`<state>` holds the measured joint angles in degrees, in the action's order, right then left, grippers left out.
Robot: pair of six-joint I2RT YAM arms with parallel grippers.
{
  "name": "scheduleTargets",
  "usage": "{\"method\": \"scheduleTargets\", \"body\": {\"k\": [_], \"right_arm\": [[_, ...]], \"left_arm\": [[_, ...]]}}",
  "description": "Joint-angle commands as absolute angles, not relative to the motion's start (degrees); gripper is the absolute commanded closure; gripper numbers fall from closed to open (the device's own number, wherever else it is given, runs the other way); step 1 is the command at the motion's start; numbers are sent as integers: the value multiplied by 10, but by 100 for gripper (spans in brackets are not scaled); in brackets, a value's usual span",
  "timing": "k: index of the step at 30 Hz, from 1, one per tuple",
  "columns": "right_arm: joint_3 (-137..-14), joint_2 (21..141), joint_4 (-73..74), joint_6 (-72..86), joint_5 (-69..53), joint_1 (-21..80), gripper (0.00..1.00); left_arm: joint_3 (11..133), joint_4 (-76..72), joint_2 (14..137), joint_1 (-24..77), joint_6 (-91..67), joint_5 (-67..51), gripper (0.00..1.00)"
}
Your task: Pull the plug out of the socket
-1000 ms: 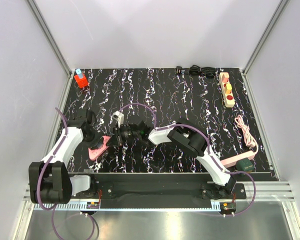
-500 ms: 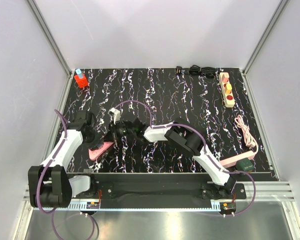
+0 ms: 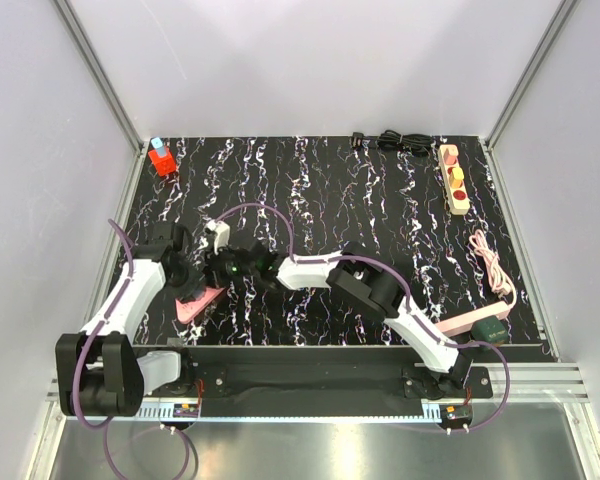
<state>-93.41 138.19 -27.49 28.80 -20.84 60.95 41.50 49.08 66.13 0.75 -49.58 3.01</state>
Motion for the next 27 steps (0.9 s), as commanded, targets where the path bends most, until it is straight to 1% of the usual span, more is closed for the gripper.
{"method": "scheduleTargets", "body": {"k": [1,8,14,20,27], "right_arm": [[-925,1426,-104,251,-128,622,90],[-933,1444,-70,262,-123,622,90],[-946,1485,-62,278,-130,622,91],[-945,1513,-60,299,-140,623,94],[-934,1541,-77,307,-136,624,94]], "left_arm": [[475,455,656,11,-509,-17,100],[519,473,668,11,-516,-12,100],[544,483,687,11,-522,-3,100],[551,483,703,11,-518,-2,100],[572,472,715,11,-506,-8,100]]}}
